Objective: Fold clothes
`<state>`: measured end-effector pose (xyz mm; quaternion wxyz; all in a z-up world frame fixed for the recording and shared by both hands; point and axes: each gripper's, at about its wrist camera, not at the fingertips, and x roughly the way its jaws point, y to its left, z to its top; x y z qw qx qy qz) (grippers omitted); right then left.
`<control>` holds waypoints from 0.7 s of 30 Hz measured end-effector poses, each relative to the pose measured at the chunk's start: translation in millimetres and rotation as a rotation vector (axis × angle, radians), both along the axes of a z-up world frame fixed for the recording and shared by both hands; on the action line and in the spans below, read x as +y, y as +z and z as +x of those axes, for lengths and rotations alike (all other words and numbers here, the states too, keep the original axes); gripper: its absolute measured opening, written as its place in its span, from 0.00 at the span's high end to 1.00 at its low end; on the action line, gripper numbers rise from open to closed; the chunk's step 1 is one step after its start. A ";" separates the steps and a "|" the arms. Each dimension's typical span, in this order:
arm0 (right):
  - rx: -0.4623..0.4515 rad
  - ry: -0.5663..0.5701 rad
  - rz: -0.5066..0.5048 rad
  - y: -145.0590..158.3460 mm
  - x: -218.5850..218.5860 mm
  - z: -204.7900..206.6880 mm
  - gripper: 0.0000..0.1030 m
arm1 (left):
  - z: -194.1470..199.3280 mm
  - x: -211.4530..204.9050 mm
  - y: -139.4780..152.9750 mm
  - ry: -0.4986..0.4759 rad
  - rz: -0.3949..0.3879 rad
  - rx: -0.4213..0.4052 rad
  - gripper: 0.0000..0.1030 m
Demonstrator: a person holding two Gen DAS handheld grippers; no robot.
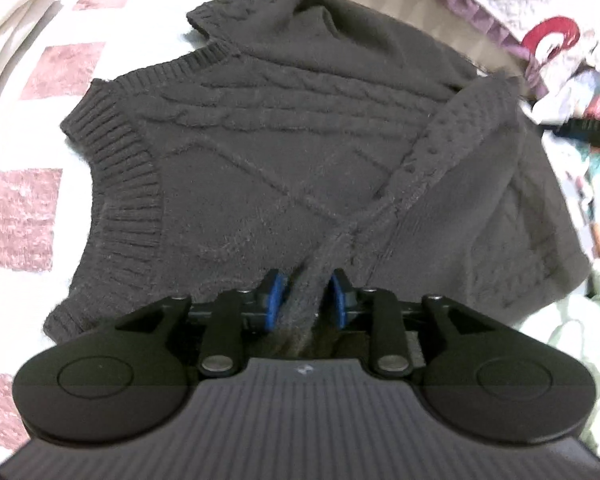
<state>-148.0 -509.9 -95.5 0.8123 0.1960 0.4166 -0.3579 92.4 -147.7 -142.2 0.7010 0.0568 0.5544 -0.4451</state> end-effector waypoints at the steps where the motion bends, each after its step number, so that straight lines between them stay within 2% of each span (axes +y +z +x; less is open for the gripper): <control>1: -0.032 0.011 0.053 -9.3 8.1 -3.7 0.60 | 0.9 0.7 0.0 0.007 -0.006 0.012 0.72; 4: -0.133 0.115 0.216 -32.5 37.2 -12.6 0.60 | 4.0 2.3 -0.3 0.023 -0.020 0.045 0.68; 6: -0.195 0.208 0.364 -45.1 56.7 -13.3 0.59 | 4.1 1.3 -2.0 0.026 -0.015 0.052 0.67; 9: -0.208 0.312 0.544 -59.3 88.9 -3.0 0.50 | 2.9 -2.0 -5.9 0.035 0.004 0.042 0.60; 11: -0.186 0.383 0.666 -68.7 112.6 10.5 0.50 | 0.7 -3.4 -4.8 0.020 0.010 0.021 0.60; 14: -0.193 0.506 0.735 -75.6 149.5 26.9 0.50 | -2.8 -4.4 -3.2 0.003 0.014 -0.002 0.60; 16: -0.180 0.560 0.737 -79.7 164.8 39.8 0.47 | -5.2 -7.6 -5.6 0.009 0.010 -0.005 0.57; 17: -0.171 0.579 0.732 -81.5 170.1 45.7 0.47 | -6.1 -9.2 -5.8 0.007 -0.002 -0.002 0.47; 18: -0.172 0.594 0.748 -83.9 175.0 49.5 0.47 | -7.0 -10.8 -5.8 0.004 -0.015 0.003 0.42; 21: -0.188 0.603 0.750 -86.7 180.5 55.3 0.47 | -5.4 -9.7 -5.4 0.000 -0.030 0.022 0.44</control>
